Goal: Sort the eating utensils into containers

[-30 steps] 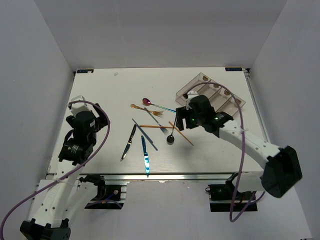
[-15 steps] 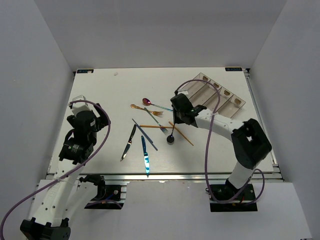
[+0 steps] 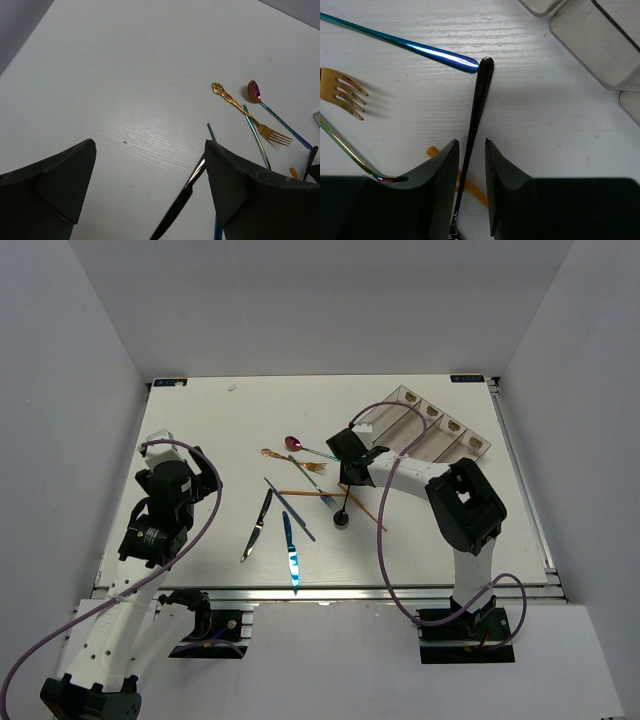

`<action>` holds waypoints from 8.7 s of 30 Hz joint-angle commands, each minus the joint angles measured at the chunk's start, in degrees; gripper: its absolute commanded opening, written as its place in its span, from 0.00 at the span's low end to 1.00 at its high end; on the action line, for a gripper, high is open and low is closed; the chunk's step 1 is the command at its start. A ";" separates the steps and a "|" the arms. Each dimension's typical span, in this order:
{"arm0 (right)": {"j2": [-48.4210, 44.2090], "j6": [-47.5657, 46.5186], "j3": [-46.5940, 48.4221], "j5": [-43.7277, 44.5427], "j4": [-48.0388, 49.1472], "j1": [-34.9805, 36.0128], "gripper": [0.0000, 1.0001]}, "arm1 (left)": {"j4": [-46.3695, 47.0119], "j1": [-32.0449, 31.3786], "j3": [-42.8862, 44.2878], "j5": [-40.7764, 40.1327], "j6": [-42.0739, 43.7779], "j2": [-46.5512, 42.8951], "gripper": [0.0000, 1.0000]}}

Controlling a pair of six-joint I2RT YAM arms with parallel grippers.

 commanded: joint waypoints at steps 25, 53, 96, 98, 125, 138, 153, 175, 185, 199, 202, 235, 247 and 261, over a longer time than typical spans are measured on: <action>3.99 18.63 6.45 9.76 -10.93 1.66 0.00 | 0.70 0.26 -0.38 1.08 0.65 -0.27 0.98; -23.00 -0.09 -1.46 11.96 0.05 -27.23 0.00 | 0.96 0.26 -0.29 2.04 0.74 -0.10 0.98; -20.88 -4.90 -6.38 -8.30 12.16 -37.37 0.72 | 1.14 0.17 -0.47 2.92 0.92 -0.01 0.98; -21.42 -7.28 -5.60 -14.64 13.58 -35.10 0.76 | 1.14 0.17 -0.47 2.83 0.92 0.17 0.98; 27.54 -53.53 48.72 -30.23 -8.21 -3.88 0.65 | 0.87 0.09 -0.47 2.22 0.83 2.28 0.98; 31.84 -54.76 47.76 -32.61 -10.49 -5.11 0.41 | 1.05 0.17 -0.47 2.66 0.92 2.45 0.98; 30.44 -57.92 40.91 -31.99 -14.36 -5.29 0.00 | 1.05 0.17 -0.47 2.48 0.92 2.36 0.98; 9.00 -43.52 32.73 -22.80 -1.96 -5.72 0.00 | 0.78 0.17 -0.29 1.96 0.83 2.80 0.98; -11.36 -10.24 12.80 -13.37 6.98 -23.55 0.00 | 0.70 0.17 -0.29 1.87 0.83 2.28 0.98; -19.84 7.19 -10.60 0.79 13.59 -38.15 0.00 | 0.78 0.17 -0.56 2.22 0.83 1.40 0.98; -18.96 7.82 -12.09 0.70 14.47 -38.95 0.00 | 0.87 0.17 -0.47 2.31 0.83 1.31 0.98; -27.40 -25.56 -9.29 -21.61 12.21 -16.64 0.89 | 0.52 0.17 -0.20 1.25 0.65 2.36 0.98; -3.59 -45.09 12.20 -31.89 5.86 -2.91 0.55 | 0.52 0.17 -0.29 1.25 0.74 2.80 0.98; 20.07 -52.91 39.23 -37.26 -7.06 0.08 0.36 | 0.52 0.17 -0.29 1.34 0.74 3.07 0.98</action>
